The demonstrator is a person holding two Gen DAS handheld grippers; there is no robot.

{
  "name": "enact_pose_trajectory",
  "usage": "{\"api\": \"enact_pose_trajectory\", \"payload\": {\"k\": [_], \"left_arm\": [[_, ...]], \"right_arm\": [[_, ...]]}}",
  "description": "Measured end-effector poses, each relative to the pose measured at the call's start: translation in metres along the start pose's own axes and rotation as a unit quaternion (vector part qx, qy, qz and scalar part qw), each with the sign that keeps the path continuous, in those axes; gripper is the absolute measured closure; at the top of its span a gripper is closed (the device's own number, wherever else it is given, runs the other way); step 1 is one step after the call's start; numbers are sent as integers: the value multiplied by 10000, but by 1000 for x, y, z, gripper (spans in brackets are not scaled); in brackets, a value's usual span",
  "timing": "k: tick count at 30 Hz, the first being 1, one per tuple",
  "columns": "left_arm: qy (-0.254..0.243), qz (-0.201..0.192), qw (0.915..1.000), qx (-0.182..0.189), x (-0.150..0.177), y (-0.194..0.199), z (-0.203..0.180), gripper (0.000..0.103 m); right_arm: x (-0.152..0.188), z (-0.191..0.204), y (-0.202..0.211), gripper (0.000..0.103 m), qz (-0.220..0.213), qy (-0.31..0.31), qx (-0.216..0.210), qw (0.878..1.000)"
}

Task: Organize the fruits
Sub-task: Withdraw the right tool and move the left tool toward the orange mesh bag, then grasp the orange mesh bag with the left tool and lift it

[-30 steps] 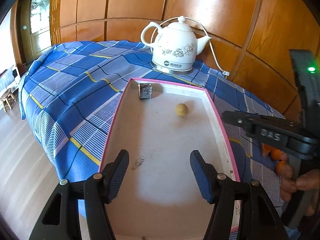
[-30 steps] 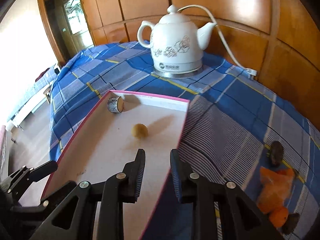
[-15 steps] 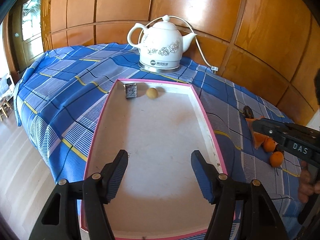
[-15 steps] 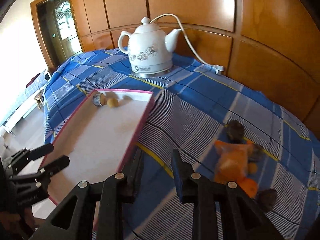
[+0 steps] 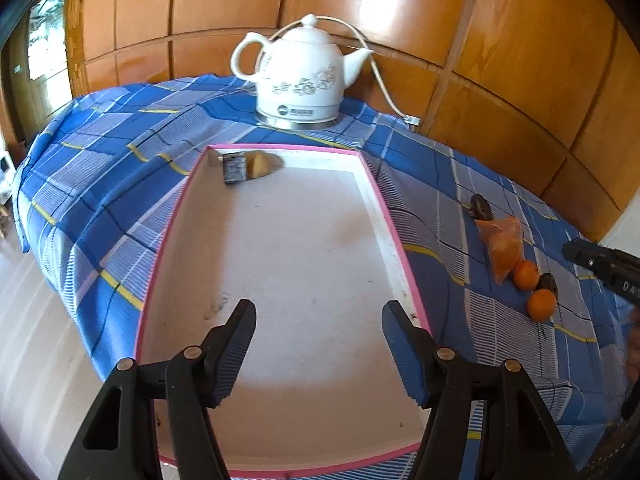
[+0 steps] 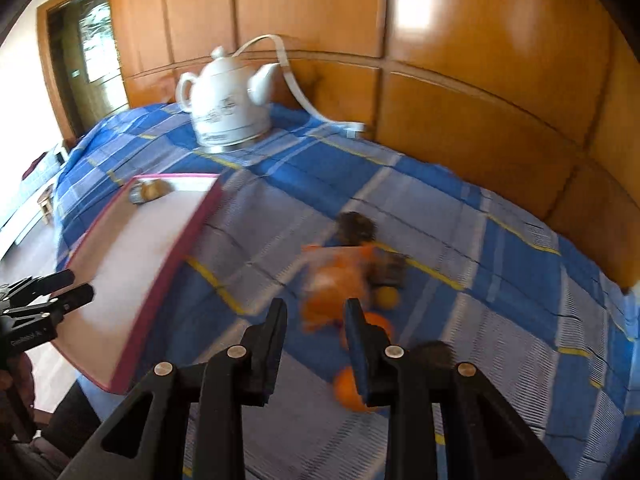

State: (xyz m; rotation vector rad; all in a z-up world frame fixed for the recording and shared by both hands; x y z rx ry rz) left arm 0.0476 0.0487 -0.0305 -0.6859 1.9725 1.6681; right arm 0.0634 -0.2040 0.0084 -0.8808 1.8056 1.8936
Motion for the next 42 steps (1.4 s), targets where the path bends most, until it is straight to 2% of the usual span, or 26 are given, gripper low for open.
{"api": "enact_pose_trajectory", "payload": {"k": [5,10,14,16,20,21,23,24,33,37,39,40,41,42], "left_arm": [[11,198,9990,404,-5,-2,-12,39],[-467,169,9956,793,-14,1,-46,39],[-817,288,9897,1139,-17,-3,-82,40],[-862,461,9864,1319,-20,-10,-99,41],[-831,699,9812,1595,-29,-26,-129,39],[-829,744,9802,1638,-32,-30,-135,38],[-795,834,9787,1698,-38,-40,-150,29],[-776,863,9787,1694,-40,-45,-156,28],[-237,1317,9754,1752,-59,-102,-193,27],[-169,1438,9759,1634,-63,-125,-203,27],[-122,1606,9727,1673,-62,-138,-206,30],[-136,1633,9726,1650,-62,-141,-207,35],[-159,1667,9728,1603,-61,-146,-207,48],[-137,1727,9701,1699,-60,-150,-207,52]], "right_arm": [[5,-48,13,73,-5,-287,406,9988],[14,-97,18,73,8,-599,803,9950],[27,-127,14,73,11,-1199,782,9897],[30,-137,9,73,163,-1446,804,9861],[28,-142,15,73,34,-1587,705,9848],[28,-142,16,73,18,-1618,661,9846],[27,-139,18,73,4,-1623,566,9851],[26,-138,17,73,2,-1601,543,9856],[25,-140,17,69,-2,-1749,355,9839],[25,-143,19,69,-12,-1830,324,9826],[25,-143,18,69,-10,-1841,317,9824],[25,-143,18,69,-7,-1836,308,9825],[25,-142,17,69,1,-1834,310,9825],[25,-143,17,69,8,-1833,304,9826]]}}
Point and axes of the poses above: each gripper's, at about its wrist camera, not at the fingertips, and y roughly against the way its jaws point, z to its left, x to its underside, the point moved 2 cm from there along -y, roughly the way its jaws point, and after that the axes turned 1 degree about -x, right-handed, at the moved point
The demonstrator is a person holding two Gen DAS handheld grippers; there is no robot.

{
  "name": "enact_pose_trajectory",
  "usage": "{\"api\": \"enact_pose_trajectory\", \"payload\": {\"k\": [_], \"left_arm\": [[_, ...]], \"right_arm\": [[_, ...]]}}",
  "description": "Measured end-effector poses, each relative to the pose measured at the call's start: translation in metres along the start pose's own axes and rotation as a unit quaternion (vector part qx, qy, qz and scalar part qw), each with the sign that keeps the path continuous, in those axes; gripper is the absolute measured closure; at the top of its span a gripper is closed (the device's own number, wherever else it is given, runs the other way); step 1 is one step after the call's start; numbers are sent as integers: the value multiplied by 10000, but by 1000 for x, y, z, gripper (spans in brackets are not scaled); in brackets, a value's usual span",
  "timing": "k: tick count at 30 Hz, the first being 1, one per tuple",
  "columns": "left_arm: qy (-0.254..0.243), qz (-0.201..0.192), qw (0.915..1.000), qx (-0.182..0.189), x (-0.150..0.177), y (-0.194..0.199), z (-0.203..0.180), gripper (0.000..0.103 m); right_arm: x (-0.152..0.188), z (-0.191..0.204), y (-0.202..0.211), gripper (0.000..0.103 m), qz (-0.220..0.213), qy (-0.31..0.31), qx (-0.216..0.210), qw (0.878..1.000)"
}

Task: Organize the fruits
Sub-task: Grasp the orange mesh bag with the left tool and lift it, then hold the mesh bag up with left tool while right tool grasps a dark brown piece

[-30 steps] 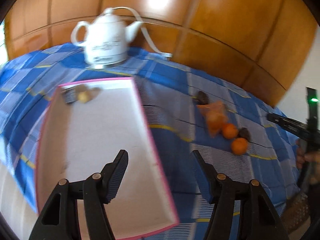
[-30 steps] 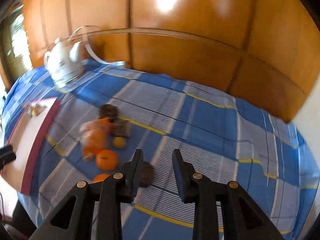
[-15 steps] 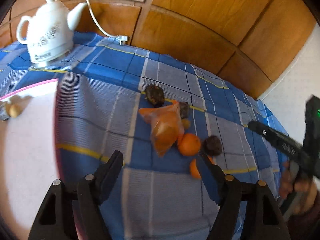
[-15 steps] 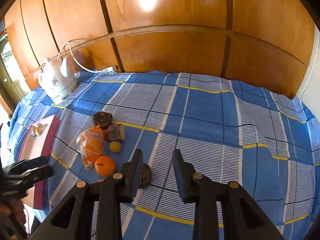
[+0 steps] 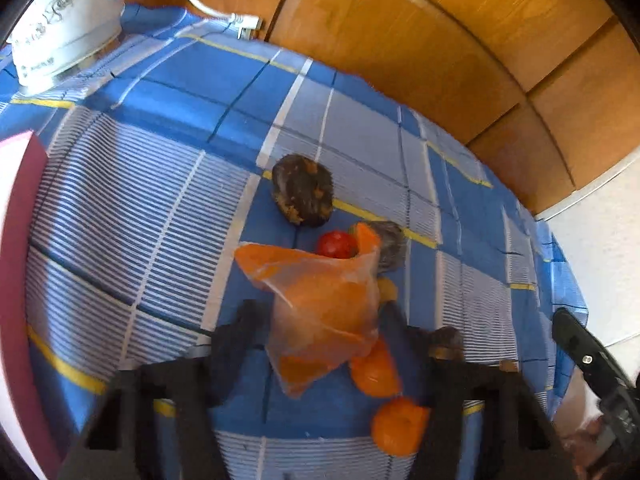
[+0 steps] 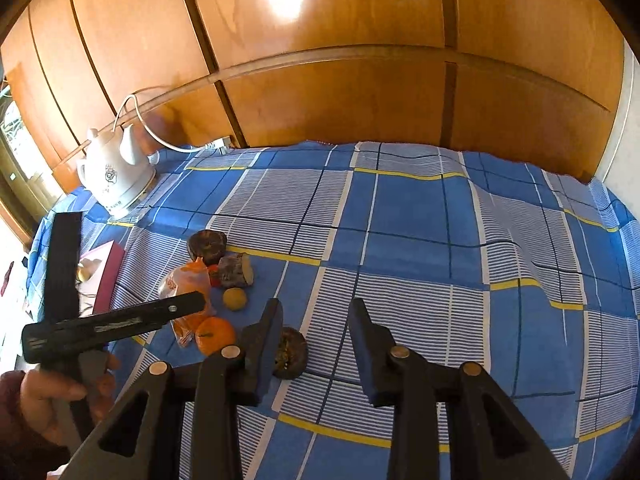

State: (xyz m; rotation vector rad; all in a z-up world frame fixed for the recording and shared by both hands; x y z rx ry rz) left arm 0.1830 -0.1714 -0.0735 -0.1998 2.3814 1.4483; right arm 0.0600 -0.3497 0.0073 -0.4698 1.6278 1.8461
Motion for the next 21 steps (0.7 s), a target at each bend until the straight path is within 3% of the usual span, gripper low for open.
{"api": "enact_pose_trajectory", "payload": {"k": [2,8,15,21], "left_arm": [[-42,-75,9999,102,3,2,1,55],[-395,-212,9990,-51,21,25,11,55],[-1244,-567,9895,-463,76,66,14,55],[-1518,-620,9851,-510,110,60,16,56]], "right_arm": [[1,2,-2,69,39,51,9,10000],[2,3,-4,69,68,130,62,9999],[4,-2,-6,69,135,41,76,9999],[6,-3,-8,69,183,-11,2,9998]]}}
Point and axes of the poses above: each gripper's, at about its wrist camera, not at the fingertips, and y roughly against the way its jaws point, z to its left, x to its underside, the point moved 2 cm from there along -y, roughly the way its jaws point, and after that the axes turned 1 degree about -x, right-handed, at the moved point
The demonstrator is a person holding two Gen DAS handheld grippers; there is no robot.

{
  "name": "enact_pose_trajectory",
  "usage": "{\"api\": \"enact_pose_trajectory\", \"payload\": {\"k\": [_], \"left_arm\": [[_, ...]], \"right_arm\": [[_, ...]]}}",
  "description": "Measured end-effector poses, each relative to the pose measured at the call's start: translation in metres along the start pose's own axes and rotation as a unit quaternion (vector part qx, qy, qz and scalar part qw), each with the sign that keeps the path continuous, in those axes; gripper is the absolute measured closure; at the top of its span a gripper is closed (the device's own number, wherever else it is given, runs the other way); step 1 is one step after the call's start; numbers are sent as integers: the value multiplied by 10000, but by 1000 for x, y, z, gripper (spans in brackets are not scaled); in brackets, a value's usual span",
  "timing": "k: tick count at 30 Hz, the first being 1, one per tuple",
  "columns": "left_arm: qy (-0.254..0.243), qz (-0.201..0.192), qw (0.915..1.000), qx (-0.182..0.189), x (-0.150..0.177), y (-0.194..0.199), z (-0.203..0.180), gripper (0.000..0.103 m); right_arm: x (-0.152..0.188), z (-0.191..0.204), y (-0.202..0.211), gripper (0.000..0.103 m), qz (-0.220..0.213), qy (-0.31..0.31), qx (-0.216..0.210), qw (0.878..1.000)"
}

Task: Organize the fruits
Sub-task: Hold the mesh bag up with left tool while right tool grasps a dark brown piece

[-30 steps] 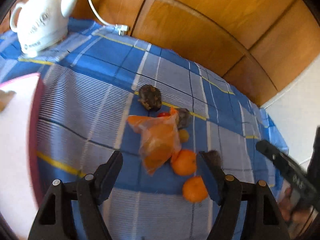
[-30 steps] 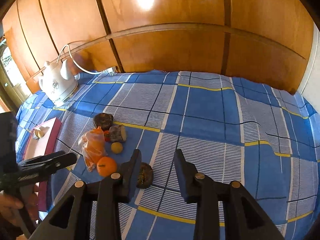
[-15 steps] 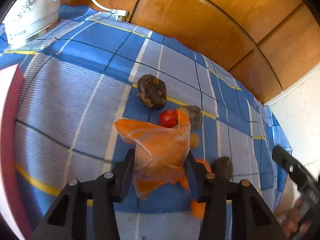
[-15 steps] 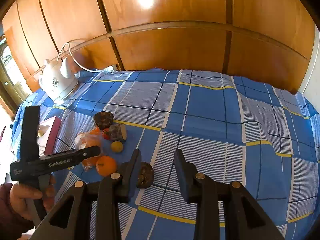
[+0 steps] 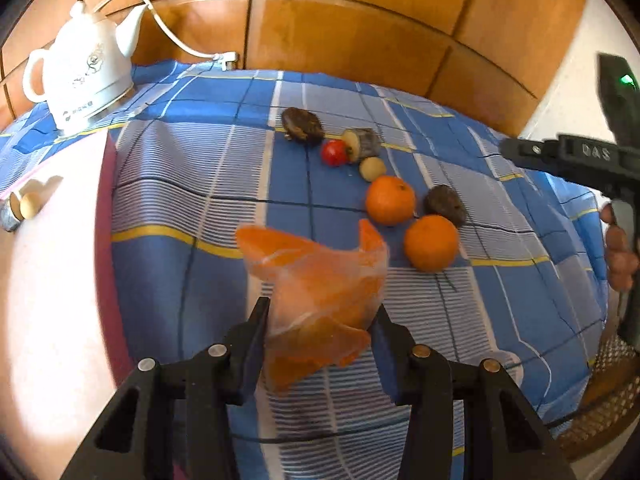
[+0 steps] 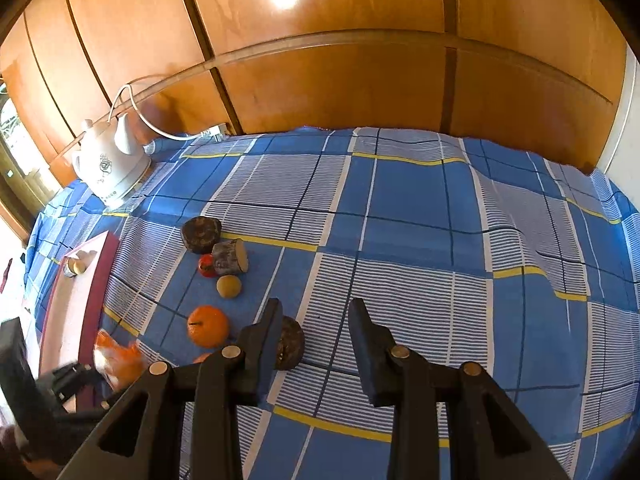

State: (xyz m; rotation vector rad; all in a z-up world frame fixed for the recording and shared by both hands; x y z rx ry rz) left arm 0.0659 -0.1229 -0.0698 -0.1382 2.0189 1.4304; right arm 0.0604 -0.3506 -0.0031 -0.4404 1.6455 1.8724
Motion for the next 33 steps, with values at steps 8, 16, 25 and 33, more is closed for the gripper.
{"api": "enact_pose_trajectory", "payload": {"k": [8,16,25,33], "left_arm": [[-9,-93,9999,42,7,-5,0,56],[28,-128,9999,77,11,-4,3,57],[61,-161,9997,187,11,-2,4,57],[61,-203,9995,240,12,-3,5,57]], "right_arm": [[2,8,-2,70,1,56,-101,9999],[5,1,-12,71,270,-293,-527,9978],[10,12,-31,67,562,-197,-531,9968],[-11,49,-42,58,456,159,-607,9970]]}}
Point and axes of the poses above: each gripper's, at about its wrist camera, not at the fingertips, and y roughly against the way its jaws point, z to its left, x to its underside, the point moved 2 cm from there along -y, roughly the way its jaws point, and after that the axes turned 1 degree about -x, right-handed, at the moved point
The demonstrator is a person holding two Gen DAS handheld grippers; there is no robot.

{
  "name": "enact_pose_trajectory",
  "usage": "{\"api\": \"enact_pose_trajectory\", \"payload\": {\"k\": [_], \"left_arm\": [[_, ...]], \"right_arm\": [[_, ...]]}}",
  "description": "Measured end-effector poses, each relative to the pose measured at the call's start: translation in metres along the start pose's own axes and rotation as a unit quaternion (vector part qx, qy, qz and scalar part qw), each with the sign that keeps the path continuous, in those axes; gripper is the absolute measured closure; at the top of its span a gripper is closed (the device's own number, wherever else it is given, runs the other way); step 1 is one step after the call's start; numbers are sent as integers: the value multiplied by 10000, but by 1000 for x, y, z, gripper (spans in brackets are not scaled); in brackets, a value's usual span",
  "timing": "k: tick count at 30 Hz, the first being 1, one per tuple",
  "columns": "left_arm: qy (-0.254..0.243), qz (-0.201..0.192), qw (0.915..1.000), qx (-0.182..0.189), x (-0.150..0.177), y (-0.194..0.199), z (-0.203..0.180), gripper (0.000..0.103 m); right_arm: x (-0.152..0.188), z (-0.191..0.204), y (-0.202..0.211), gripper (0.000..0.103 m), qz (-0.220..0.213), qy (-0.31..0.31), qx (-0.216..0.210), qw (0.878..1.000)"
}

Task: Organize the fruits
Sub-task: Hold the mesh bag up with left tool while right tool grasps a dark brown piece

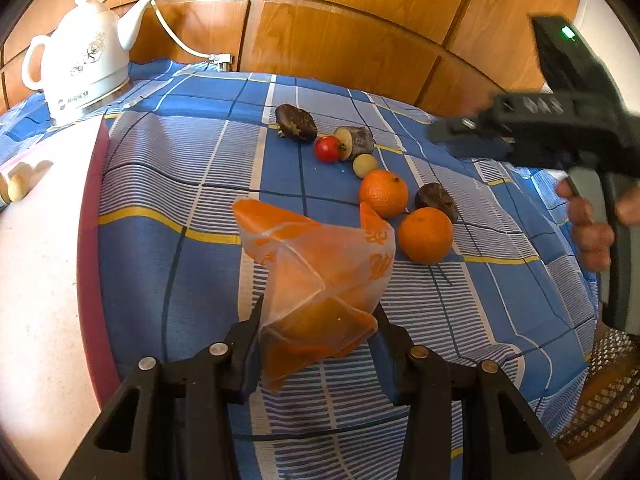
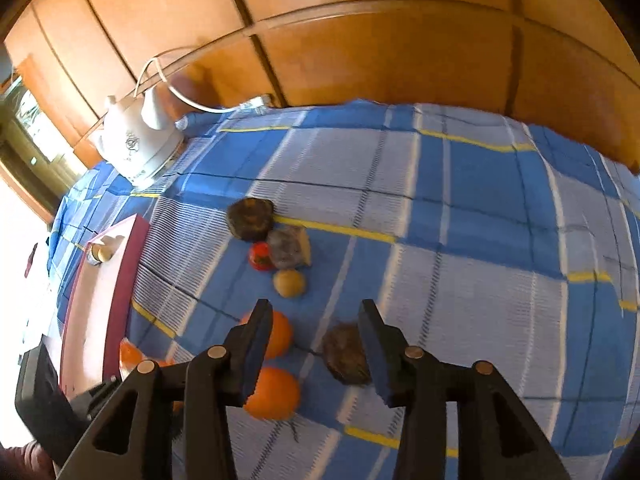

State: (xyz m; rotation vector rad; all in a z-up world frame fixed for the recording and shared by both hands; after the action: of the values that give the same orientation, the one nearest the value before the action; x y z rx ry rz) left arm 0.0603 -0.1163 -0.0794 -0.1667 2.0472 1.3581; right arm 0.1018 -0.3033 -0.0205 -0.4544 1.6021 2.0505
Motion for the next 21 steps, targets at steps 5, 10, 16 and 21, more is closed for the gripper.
{"api": "enact_pose_trajectory", "payload": {"k": [5,10,16,21], "left_arm": [[55,-12,10000,74,0,0,2,57],[43,-22,10000,86,-1,0,2,57],[55,-29,9999,94,0,0,1,57],[72,-35,9999,80,0,0,1,57]], "right_arm": [[-23,25,-27,58,-34,61,106,9999],[-39,32,-55,58,100,-43,137,9998],[-45,28,-67,93,222,-19,398,9990],[-42,19,-66,93,397,74,250,9989]]}}
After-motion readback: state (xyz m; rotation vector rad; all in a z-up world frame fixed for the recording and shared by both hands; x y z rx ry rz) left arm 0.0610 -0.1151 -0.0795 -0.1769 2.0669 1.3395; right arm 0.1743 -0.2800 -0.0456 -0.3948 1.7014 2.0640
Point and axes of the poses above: each gripper's, at about its wrist camera, not at the fingertips, and y roughly against the way its jaws point, z to its left, x to its underside, the point moved 2 cm from there along -y, roughly the way its jaws point, and after that the axes turned 1 degree about -x, right-handed, at the moved point
